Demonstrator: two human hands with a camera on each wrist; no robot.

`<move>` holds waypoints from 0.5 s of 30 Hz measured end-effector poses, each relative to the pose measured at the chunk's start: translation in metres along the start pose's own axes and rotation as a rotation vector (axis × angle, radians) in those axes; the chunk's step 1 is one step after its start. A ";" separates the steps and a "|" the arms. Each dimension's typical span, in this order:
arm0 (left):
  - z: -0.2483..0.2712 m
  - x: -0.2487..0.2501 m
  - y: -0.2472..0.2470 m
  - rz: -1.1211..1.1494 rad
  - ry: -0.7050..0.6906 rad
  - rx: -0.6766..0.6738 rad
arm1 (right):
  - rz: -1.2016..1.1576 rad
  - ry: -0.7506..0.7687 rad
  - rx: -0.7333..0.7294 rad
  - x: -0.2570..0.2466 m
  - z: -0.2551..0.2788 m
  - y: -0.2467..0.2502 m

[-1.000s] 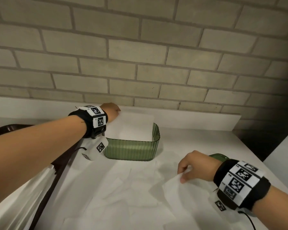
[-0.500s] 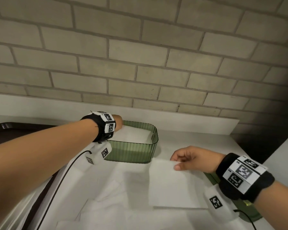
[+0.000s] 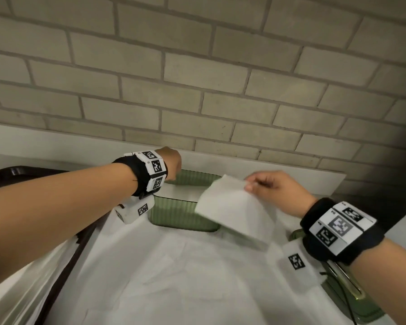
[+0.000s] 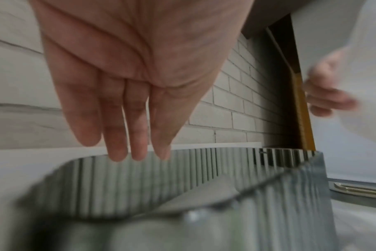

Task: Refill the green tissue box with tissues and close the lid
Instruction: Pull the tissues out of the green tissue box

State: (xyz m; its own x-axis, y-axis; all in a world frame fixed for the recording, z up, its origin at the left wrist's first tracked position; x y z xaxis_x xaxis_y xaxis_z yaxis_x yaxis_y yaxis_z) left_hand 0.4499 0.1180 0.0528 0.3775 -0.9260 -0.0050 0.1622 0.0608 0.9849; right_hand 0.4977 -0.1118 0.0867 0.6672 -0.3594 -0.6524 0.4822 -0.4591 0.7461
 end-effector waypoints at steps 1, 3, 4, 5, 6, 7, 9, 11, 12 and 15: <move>0.004 -0.004 0.003 0.033 0.016 0.008 | 0.020 0.012 0.075 -0.007 -0.008 0.012; 0.009 -0.010 0.005 0.078 0.035 0.008 | 0.062 0.034 0.221 -0.021 -0.026 0.031; 0.010 -0.013 0.003 0.074 0.043 -0.005 | 0.087 0.041 0.288 -0.029 -0.035 0.039; 0.011 -0.012 -0.001 0.077 0.040 -0.020 | 0.113 0.043 0.340 -0.035 -0.043 0.044; 0.011 -0.011 -0.007 0.065 0.031 -0.049 | 0.134 0.048 0.368 -0.043 -0.052 0.046; 0.011 -0.007 -0.014 0.046 0.019 -0.081 | 0.158 0.051 0.376 -0.050 -0.061 0.045; 0.008 0.002 -0.024 0.029 -0.013 -0.129 | 0.213 0.040 0.355 -0.059 -0.078 0.040; 0.006 0.009 -0.030 0.021 -0.035 -0.161 | 0.257 0.019 0.326 -0.063 -0.092 0.033; 0.004 0.013 -0.034 0.032 -0.046 -0.171 | 0.272 0.006 0.318 -0.064 -0.098 0.030; 0.002 0.028 -0.046 0.032 -0.066 -0.221 | 0.289 -0.039 0.322 -0.063 -0.108 0.025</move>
State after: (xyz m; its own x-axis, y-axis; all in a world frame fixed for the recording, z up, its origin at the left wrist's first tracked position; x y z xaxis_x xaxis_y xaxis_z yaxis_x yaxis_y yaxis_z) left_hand 0.4510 0.0880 0.0081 0.3260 -0.9443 0.0443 0.3491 0.1638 0.9226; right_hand 0.5289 -0.0126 0.1609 0.7239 -0.5381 -0.4318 0.0729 -0.5627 0.8235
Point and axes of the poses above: each hand's wrist, its own z-axis away from the middle knuckle, its own y-axis out of the back of the hand, x = y × z, the point moved 8 cm from there along -z, towards the middle knuckle, and after that the axes turned 3 degrees about z, right-handed, at the moved point
